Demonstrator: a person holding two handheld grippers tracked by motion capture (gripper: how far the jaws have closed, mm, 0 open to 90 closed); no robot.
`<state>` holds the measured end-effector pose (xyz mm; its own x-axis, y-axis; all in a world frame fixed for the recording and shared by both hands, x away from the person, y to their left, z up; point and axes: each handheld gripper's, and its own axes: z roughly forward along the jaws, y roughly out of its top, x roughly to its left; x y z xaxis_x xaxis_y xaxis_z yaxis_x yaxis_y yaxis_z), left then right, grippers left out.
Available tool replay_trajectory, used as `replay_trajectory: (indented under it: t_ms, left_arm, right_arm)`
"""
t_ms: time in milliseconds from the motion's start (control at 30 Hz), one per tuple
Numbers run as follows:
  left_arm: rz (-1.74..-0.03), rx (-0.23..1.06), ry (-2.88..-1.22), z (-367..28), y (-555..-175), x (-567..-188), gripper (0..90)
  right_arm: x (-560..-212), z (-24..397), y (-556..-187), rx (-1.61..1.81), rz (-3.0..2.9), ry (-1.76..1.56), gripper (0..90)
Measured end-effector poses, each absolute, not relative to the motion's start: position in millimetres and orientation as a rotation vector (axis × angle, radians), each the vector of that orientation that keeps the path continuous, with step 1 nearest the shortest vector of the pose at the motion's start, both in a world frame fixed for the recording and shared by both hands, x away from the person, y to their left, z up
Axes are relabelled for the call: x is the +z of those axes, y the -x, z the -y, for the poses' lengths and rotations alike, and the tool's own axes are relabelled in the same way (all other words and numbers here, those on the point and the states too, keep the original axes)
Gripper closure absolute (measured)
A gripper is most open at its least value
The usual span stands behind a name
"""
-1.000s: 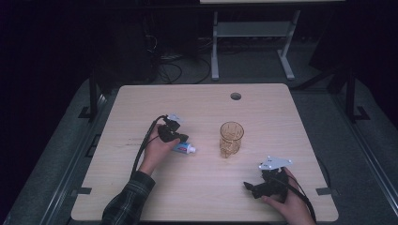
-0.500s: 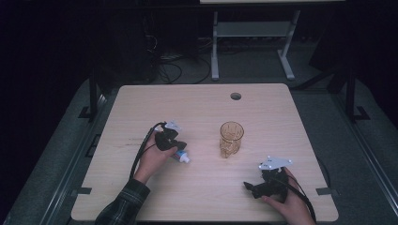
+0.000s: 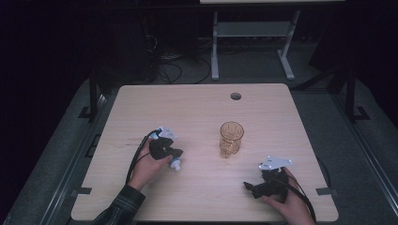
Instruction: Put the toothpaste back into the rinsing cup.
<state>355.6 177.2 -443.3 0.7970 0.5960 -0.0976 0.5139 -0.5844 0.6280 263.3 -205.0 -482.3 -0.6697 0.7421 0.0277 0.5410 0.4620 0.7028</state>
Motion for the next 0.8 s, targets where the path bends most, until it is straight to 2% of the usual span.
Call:
replay_trajectory:
  t_ms: [800]
  left_arm:
    - [-0.858,0.162,-2.324,-214,-321,-446,90.0]
  right_arm:
    - [-482,205,-263,1.017,-2.432,-1.096,1.7]
